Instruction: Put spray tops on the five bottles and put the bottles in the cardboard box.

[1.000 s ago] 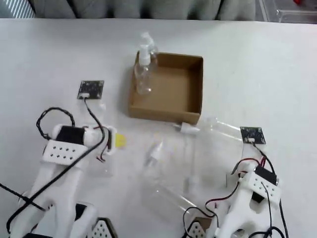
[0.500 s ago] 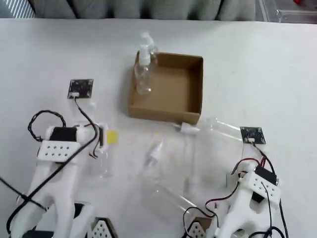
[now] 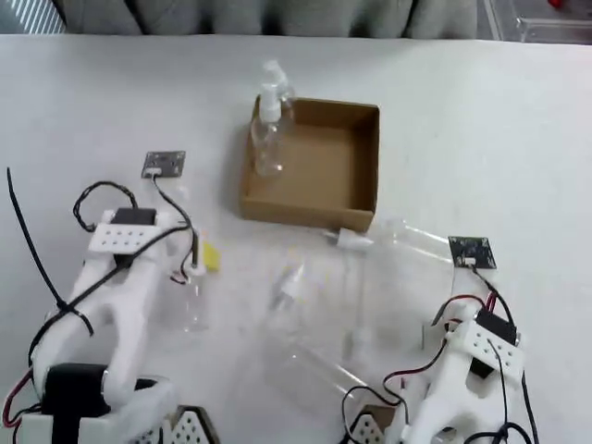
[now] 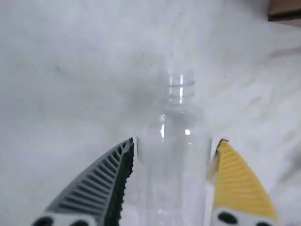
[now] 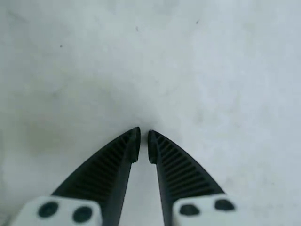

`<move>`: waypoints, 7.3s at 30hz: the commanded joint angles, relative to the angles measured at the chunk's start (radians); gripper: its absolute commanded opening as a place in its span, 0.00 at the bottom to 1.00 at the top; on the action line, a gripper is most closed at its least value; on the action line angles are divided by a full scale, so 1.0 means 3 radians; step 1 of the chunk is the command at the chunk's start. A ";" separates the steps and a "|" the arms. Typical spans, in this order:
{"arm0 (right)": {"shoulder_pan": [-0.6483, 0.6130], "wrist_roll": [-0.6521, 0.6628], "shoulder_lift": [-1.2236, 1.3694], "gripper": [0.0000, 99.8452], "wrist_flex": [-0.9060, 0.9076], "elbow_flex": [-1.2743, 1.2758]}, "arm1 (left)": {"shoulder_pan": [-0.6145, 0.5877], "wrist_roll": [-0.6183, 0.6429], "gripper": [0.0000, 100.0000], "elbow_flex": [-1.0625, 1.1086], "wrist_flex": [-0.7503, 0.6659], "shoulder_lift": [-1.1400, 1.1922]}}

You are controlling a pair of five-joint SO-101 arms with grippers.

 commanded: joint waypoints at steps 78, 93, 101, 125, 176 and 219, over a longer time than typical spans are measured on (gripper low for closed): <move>-0.4002 -0.3038 0.1624 0.25 -0.0514 -0.1652 | -0.0545 0.0425 0.02 -0.0542 -0.0506 0.0652; -0.3910 -0.3043 0.2243 0.17 -0.0821 -0.1836 | -0.0545 0.0425 0.02 -0.0537 -0.0506 0.0652; -0.3552 -0.2752 0.2335 0.02 -0.0816 -0.1964 | -0.0545 0.0425 0.02 -0.0511 -0.0517 0.0647; -0.2130 -0.1990 -0.0678 0.02 0.0504 -0.2583 | 0.0238 0.0425 0.02 -0.0736 0.0266 -0.1302; -0.3649 -0.2271 -0.1133 0.02 -0.2744 -0.2256 | 0.1660 -0.0077 0.02 0.2322 -0.1718 -0.5271; -0.3665 -0.2276 -0.1128 0.02 -0.2524 -0.1739 | 0.1660 -0.0092 0.02 0.2394 -0.1718 -0.5271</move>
